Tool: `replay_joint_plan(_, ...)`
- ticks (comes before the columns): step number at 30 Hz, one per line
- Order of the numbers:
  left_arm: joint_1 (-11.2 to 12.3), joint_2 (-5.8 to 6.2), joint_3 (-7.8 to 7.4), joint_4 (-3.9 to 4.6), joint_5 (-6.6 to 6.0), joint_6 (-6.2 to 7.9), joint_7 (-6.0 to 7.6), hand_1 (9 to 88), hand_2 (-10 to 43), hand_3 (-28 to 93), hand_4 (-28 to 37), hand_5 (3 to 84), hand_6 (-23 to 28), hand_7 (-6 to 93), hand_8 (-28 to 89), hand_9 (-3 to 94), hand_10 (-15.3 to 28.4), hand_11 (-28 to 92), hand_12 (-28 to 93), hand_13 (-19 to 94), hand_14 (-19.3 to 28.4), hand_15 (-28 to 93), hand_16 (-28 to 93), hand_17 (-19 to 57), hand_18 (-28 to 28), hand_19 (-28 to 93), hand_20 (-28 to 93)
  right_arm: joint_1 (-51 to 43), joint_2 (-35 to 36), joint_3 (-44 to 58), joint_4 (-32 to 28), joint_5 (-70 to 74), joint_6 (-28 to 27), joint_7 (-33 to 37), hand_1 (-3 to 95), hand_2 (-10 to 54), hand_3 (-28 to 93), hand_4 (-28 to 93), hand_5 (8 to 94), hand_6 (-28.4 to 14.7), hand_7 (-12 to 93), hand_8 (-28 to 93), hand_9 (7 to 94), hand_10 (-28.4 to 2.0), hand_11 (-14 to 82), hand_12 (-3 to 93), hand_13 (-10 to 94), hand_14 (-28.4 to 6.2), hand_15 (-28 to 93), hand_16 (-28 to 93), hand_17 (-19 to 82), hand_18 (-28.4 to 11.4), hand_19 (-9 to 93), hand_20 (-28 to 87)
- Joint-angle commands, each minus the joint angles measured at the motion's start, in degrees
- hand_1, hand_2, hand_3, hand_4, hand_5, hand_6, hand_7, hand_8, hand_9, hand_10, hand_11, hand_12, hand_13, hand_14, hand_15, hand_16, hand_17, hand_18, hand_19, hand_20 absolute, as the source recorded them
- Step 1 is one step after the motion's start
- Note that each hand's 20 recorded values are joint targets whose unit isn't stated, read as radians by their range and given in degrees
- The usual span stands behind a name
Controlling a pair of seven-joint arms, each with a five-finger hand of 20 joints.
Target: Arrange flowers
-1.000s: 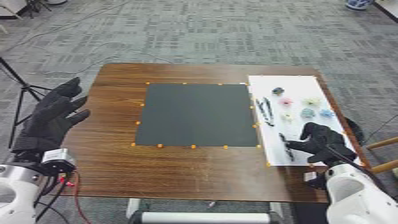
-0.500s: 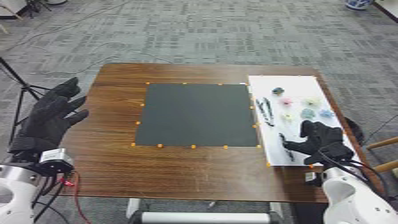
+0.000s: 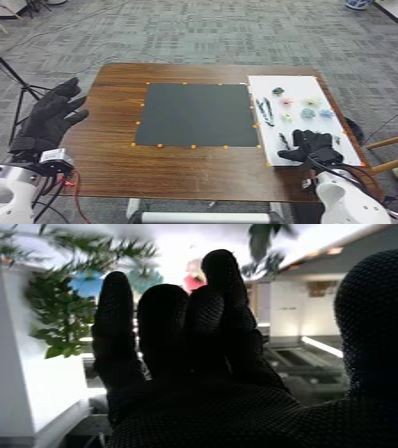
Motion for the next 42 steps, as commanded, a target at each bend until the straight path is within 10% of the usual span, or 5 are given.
replay_joint_plan(1,0.5,0.0,0.24,-0.39,-0.43,0.62,-0.55,27.6,-8.4,69,-25.1,17.8,0.5,22.6,-10,12.3,7.5,14,23,4,11.0,38,-3,-13.4,19.3,40,11,9.6,0.7,-9.1,3.9,-2.9,-1.5,2.3,18.1,-9.5,81,-28,42.4,-6.6,67,-23,42.4,-16.0,70.3,63.5,45,-17.2,84,39,16,-23.2,70,37)
replay_joint_plan(6,0.4,-0.18,0.36,-0.36,-0.65,1.11,-0.18,27.4,-8.2,69,-25.0,17.9,0.6,22.4,-10,12.2,7.5,14,23,4,11.0,38,-3,-13.4,19.4,40,11,16.8,1.3,-18.5,8.1,-7.6,6.3,4.1,23.1,-9.5,87,-28,52.3,-3.5,68,-22,51.8,-14.8,69.8,61.1,53,-15.4,84,38,20,-21.9,73,38)
replay_joint_plan(15,1.5,-0.46,-1.09,-0.9,-0.68,1.31,0.17,27.2,-8.2,69,-25.3,18.3,0.6,22.4,-10,12.5,7.7,14,22,4,11.1,38,-3,-13.4,19.5,40,11,16.4,0.6,-18.2,7.8,-6.3,5.7,2.7,40.4,-9.5,86,-28,69.1,0.8,63,18,73.9,-10.2,69.0,62.1,71,-11.7,85,42,28,-21.4,79,41)
replay_joint_plan(25,1.8,-0.37,-1.63,-1.11,-0.9,1.29,0.05,27.0,-8.2,70,-25.3,18.4,0.6,22.1,-10,12.7,7.8,14,22,4,11.1,38,-3,-13.4,19.5,40,11,14.8,-0.1,-14.0,6.6,-2.2,-4.9,0.6,38.8,-9.5,88,-25,69.9,0.5,62,19,74.4,-10.3,68.0,62.6,71,-11.7,84,43,29,-21.3,80,41)
replay_joint_plan(42,1.9,-0.35,-1.72,-1.03,-0.94,1.13,-0.03,26.8,-7.9,70,-25.3,18.6,0.7,21.7,-10,12.8,7.9,14,22,4,11.1,38,-3,-13.5,19.7,40,10,10.8,0.4,-8.0,3.8,-3.5,-0.3,1.2,29.6,-9.5,85,-28,62.6,0.3,64,20,67.8,-11.1,69.6,66.1,66,-12.3,85,45,26,-21.6,78,43)
